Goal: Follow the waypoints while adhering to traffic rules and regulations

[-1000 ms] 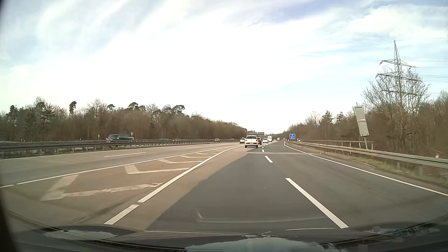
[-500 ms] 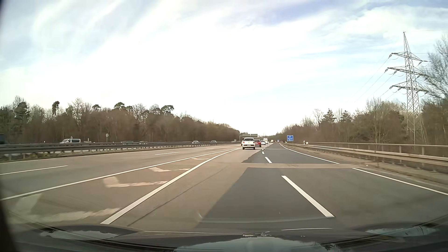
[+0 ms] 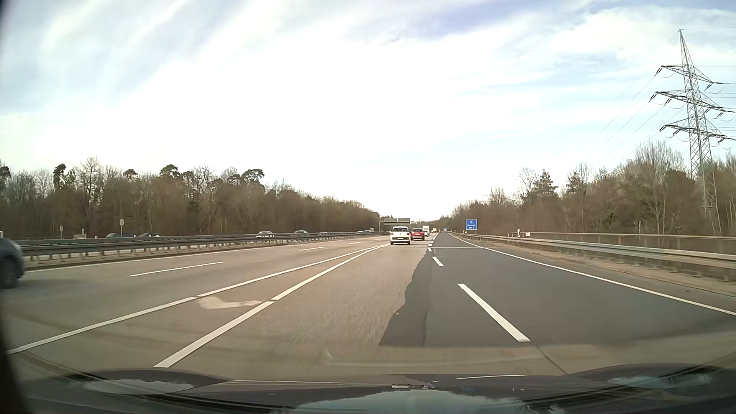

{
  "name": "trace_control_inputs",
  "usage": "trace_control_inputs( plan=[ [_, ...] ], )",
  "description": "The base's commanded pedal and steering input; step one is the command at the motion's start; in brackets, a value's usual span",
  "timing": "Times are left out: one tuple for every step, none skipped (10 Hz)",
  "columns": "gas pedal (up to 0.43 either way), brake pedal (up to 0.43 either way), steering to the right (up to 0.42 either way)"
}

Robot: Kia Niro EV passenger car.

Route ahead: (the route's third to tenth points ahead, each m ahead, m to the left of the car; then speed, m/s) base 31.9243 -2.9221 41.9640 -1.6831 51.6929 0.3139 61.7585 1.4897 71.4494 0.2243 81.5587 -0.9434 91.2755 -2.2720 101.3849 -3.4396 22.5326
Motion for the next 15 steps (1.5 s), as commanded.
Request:
trace_control_inputs(
  plan=[
    [0.177, 0.000, 0.012],
    [0.197, 0.000, 0.012],
    [0.209, 0.000, 0.013],
    [0.209, 0.000, 0.012],
    [0.209, 0.000, 0.010],
    [0.209, 0.000, 0.010],
    [0.209, 0.000, 0.010],
    [0.220, 0.000, 0.010],
    [0.248, 0.000, 0.010],
    [0.268, 0.000, 0.010],
    [0.299, 0.000, 0.011],
    [0.319, 0.000, 0.010],
    [0.319, 0.000, 0.010],
    [0.319, 0.000, 0.010],
    [0.319, 0.000, 0.010]
  ],
)
